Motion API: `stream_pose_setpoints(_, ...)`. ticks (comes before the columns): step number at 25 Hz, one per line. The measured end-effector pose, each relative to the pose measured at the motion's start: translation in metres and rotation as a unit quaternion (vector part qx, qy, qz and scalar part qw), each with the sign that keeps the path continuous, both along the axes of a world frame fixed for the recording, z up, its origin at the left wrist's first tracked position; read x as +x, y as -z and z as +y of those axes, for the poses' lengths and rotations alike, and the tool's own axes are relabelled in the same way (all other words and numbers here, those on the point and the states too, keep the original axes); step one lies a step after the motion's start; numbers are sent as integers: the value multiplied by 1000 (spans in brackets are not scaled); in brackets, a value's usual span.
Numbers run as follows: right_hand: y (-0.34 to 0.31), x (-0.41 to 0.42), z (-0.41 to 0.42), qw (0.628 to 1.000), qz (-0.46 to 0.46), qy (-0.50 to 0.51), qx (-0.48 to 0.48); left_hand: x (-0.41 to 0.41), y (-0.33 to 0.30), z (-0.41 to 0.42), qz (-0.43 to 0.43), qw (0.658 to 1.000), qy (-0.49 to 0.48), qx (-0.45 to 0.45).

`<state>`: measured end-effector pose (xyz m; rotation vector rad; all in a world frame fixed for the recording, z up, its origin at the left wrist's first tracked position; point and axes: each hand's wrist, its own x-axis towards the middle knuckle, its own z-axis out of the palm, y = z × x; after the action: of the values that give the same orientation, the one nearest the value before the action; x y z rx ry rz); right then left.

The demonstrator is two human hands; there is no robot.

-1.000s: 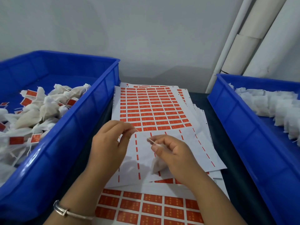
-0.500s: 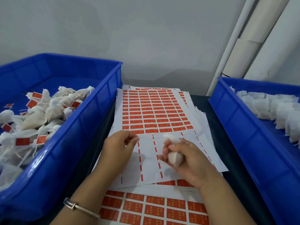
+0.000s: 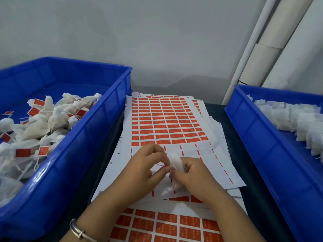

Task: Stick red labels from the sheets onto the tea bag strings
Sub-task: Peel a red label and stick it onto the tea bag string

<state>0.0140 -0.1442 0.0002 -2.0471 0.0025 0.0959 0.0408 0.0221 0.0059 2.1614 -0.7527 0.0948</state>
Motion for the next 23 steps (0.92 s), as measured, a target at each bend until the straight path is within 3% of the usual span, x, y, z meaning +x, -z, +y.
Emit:
stream_pose_setpoints(3, 3, -3, 6, 999, 7, -47, -14, -1, 2, -4, 2, 999, 22, -22)
stream_pose_setpoints(8, 0, -4, 8, 996, 7, -88, 16, -1, 5, -7, 79, 995, -4, -64)
stream_pose_setpoints(12, 5, -5, 11, 998, -39, -57, -8, -4, 5, -11, 122, 989, -38, -77)
stream_pose_setpoints(16, 3, -4, 12, 998, -67, -5, 20, -3, 6, -11, 89, 989, -100, -54)
stream_pose_setpoints(19, 1, -5, 12, 996, -75, 18, 45, -1, 7, -13, 184, 969, -92, -135)
stream_pose_setpoints(23, 4, -11, 24, 965, -235, 78, -85, 1, 6, -17, 276, 927, -96, -235)
